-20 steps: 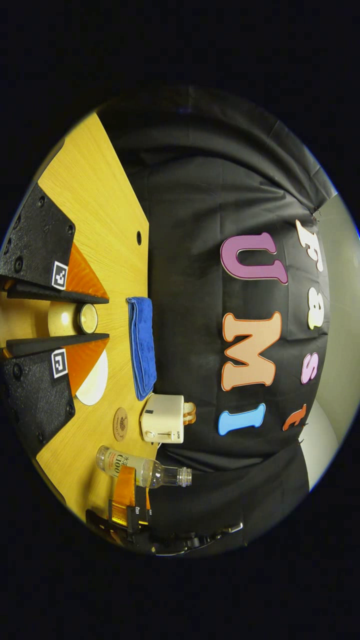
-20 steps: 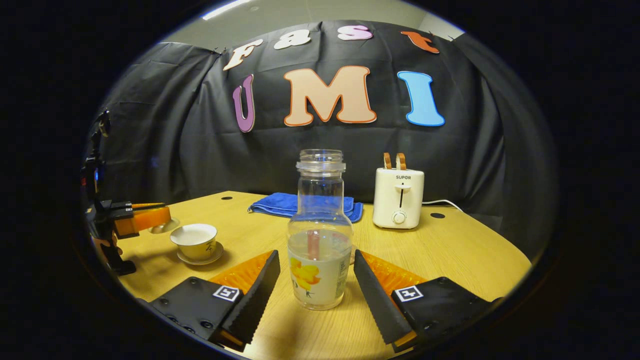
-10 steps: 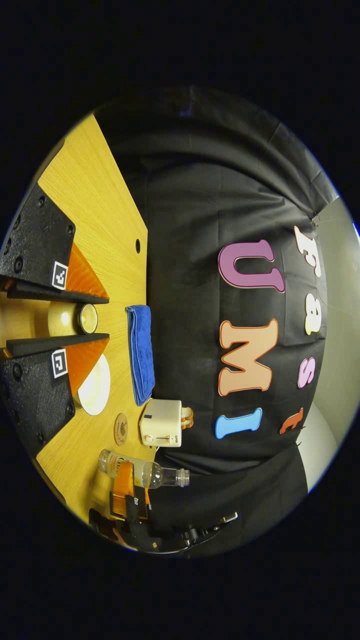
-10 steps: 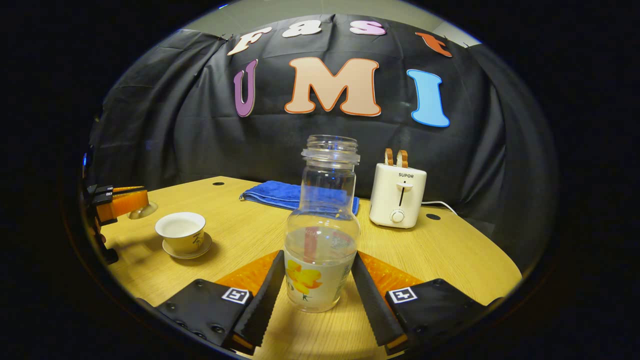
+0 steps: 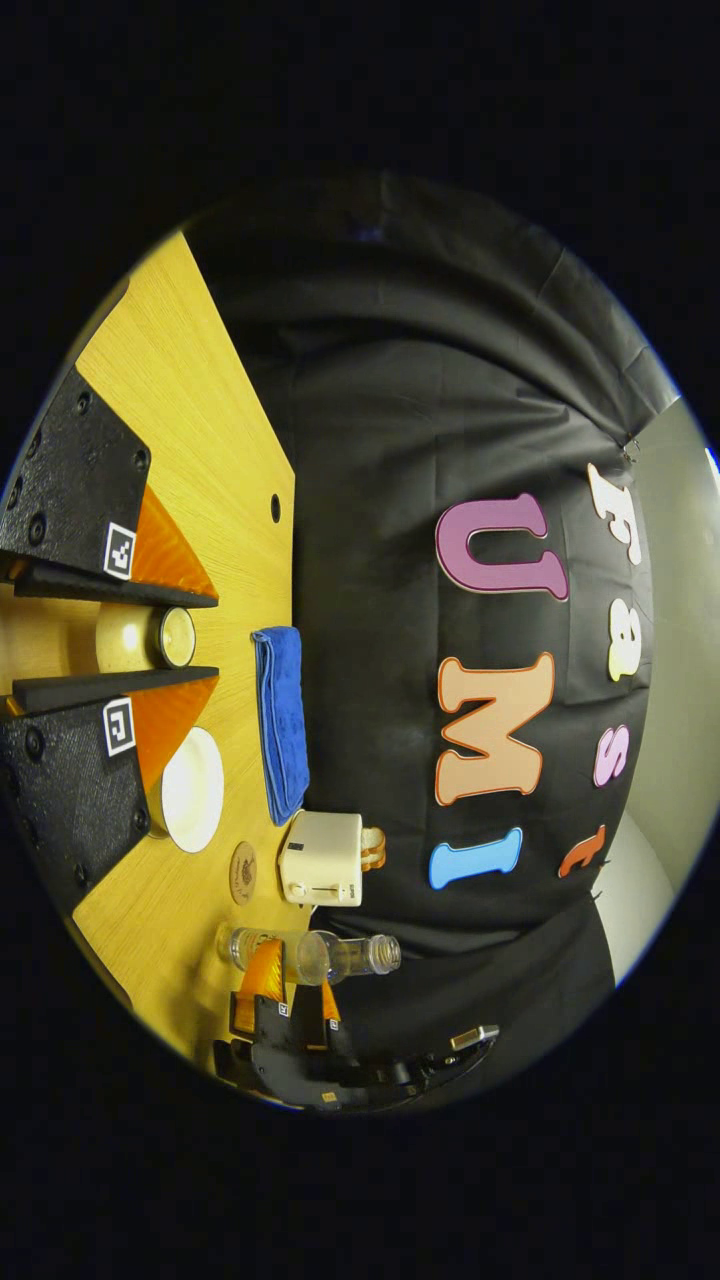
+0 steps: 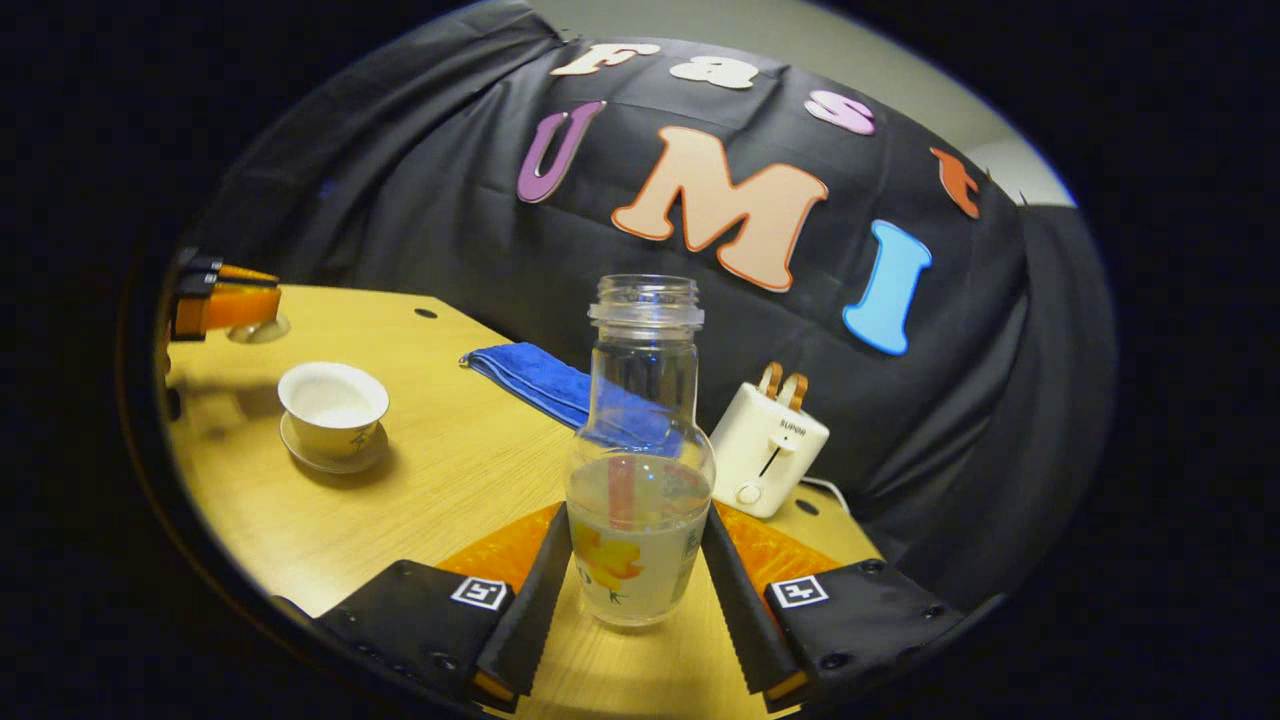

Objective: Open the teacup lid with one hand, grasp the water bottle and pour water into the teacup with the other hand; after pouring, place the water bottle on the coaster and then close the teacup lid.

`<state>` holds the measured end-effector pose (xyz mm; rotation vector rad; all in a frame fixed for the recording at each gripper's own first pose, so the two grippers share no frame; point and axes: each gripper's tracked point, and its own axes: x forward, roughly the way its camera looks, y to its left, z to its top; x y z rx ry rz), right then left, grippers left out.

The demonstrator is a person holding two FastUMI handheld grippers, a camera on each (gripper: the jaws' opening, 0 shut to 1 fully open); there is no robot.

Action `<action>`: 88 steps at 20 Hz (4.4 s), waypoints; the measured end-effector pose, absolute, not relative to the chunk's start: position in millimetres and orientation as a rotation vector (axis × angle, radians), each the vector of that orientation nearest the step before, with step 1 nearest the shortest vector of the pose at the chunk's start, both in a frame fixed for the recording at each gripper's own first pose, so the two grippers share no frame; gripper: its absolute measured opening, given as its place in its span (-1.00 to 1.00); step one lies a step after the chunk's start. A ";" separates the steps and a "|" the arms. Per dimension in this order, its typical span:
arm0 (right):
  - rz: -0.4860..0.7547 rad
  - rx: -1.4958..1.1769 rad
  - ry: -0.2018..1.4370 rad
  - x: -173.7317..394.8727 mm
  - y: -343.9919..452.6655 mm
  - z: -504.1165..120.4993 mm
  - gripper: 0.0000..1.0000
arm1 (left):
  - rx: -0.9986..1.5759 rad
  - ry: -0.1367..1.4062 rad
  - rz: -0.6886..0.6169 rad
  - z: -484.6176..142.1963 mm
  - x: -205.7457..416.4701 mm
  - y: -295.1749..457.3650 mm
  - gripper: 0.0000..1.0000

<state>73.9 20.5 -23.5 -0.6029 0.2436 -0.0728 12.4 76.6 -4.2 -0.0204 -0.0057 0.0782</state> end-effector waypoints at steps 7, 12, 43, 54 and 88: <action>-0.016 -0.848 0.223 84.7 46.4 -30.9 0.60 | -0.023 -0.013 0.097 -4.1 10.1 85.0 -0.43; 0.016 -1.015 0.219 89.5 60.5 -44.3 0.58 | -0.022 -0.013 0.094 -4.2 10.1 84.6 -0.43; 0.141 -1.813 0.062 104.3 101.1 -44.5 0.58 | -0.024 -0.016 0.080 -3.5 8.9 81.7 -0.44; 0.112 -1.913 -0.051 102.7 110.7 -34.2 0.59 | -0.025 -0.015 0.076 -3.7 8.9 82.0 -0.43; 0.192 -1.776 0.011 92.5 108.0 -52.1 0.55 | -0.023 -0.019 0.075 -3.4 8.0 82.4 -0.43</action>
